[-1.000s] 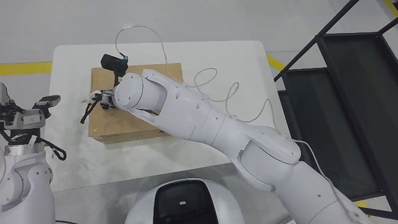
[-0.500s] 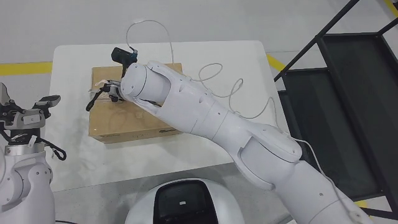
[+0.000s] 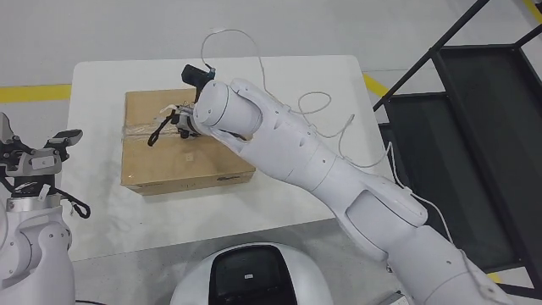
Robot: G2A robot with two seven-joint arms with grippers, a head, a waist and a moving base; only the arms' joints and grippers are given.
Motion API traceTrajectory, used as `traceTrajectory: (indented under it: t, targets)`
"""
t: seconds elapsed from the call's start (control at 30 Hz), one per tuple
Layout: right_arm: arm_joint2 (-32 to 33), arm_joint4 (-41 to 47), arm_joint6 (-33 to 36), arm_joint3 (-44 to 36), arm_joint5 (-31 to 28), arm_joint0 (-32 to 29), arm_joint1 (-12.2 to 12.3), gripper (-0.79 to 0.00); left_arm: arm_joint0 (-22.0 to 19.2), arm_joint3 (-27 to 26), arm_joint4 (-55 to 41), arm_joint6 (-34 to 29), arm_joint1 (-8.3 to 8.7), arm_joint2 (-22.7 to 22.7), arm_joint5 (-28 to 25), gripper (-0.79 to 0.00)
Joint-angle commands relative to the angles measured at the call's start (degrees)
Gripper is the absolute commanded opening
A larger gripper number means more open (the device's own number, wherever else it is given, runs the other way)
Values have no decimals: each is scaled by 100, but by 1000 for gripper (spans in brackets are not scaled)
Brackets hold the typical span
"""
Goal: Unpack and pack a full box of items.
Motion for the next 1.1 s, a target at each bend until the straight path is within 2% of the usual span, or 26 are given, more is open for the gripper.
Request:
traceTrajectory:
  t: [0.0, 0.3, 0.63, 1.07]
  targets:
    - [110, -203, 132, -242, 102, -113, 118, -785, 0, 0, 0, 0, 0, 0, 0, 0]
    - [577, -1009, 642, -1203, 488, -671, 598, -785, 0, 0, 0, 0, 0, 0, 0, 0]
    - [1142, -1368, 457, -1827, 673, -1225, 1092, -785, 0, 0, 0, 0, 0, 0, 0, 0]
    - [1799, -1348, 325, -3236, 805, -1990, 1764, -785, 0, 0, 0, 0, 0, 0, 0, 0]
